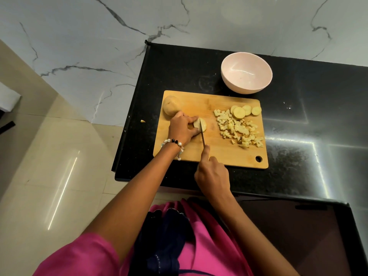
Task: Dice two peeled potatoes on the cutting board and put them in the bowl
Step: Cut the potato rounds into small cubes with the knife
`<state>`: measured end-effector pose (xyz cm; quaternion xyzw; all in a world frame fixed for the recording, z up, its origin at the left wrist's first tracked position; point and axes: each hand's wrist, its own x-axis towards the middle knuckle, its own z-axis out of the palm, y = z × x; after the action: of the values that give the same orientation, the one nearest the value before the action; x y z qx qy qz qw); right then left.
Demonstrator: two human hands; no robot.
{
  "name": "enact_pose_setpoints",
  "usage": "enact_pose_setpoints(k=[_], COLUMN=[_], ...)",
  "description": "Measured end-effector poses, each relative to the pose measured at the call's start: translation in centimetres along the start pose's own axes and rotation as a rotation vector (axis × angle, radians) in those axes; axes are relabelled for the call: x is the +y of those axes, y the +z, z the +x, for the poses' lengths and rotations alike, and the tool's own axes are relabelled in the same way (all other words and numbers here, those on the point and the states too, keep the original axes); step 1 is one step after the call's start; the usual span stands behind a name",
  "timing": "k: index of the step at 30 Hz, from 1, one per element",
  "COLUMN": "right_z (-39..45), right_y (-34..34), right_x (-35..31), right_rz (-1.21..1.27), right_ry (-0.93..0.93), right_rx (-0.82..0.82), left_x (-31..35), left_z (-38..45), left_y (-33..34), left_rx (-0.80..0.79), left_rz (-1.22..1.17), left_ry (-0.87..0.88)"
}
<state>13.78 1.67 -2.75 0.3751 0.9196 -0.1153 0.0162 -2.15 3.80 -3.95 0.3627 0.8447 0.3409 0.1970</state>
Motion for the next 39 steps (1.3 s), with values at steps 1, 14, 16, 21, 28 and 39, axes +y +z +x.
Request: enact_pose_setpoints(k=[1,14,16,21,28,39], right_z=[-0.9,2.8,3.2,4.1,-0.8,2.9], right_y=[0.2,-1.5,-1.3,-0.7,0.3,-1.1], right_x=[0.1,0.1,0.0,-0.9,-0.4,0.2], right_rz=[-0.005,0.042,0.028,-0.008,-0.091,0.114], right_ry=[0.007,0.033,0.034,0.026,0.009,-0.004], right_rx=[-0.005,0.009,0.015,0.033,0.027,0.026], left_x=[0.0,-0.9,-0.7,-0.7,-0.8,-1.1], left_z=[0.0,-0.7,-0.6,-0.4,-0.3,-0.9], left_y=[0.0,-0.1,0.0,0.0,0.3,0.5], left_rx=[0.002,0.102,0.114,0.113,0.141,0.233], left_rz=[-0.001,-0.056,-0.057,-0.052,-0.086,-0.119], left_ry=[0.0,0.032,0.019,-0.002,-0.001,0.015])
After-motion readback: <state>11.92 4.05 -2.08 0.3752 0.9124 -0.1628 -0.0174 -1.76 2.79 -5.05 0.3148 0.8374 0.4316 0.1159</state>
